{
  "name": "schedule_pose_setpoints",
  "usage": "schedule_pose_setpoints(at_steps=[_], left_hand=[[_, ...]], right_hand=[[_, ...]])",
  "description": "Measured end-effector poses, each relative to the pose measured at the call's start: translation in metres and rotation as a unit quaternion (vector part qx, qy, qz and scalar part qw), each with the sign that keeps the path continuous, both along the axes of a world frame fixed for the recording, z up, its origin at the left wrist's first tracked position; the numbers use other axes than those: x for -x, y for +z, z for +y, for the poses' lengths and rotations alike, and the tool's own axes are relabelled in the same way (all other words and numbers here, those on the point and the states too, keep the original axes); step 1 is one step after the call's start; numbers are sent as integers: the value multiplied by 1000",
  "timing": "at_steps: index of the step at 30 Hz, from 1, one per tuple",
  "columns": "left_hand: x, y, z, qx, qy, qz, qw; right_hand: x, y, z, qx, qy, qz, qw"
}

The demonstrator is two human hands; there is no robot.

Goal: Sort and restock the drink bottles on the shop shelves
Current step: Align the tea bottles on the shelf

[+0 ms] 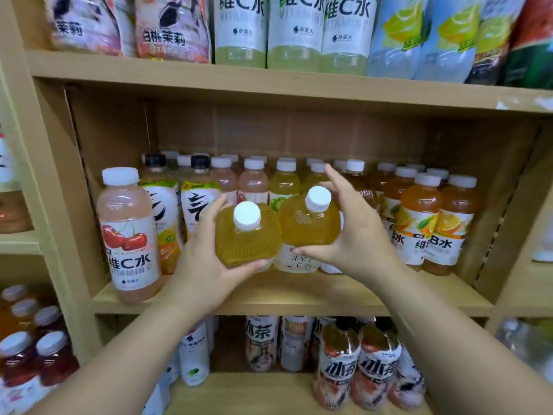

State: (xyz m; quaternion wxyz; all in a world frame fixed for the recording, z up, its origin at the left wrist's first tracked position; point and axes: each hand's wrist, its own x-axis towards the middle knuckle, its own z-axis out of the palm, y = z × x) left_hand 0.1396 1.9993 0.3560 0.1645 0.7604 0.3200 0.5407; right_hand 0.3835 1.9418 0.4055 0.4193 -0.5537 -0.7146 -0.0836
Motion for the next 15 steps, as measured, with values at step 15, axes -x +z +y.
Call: schedule_pose_setpoints(at_steps=[15], left_hand=[[-15,-7,-32,5,-7,-139,990]], right_hand=[[19,-15,-76,-95,19,117,988]])
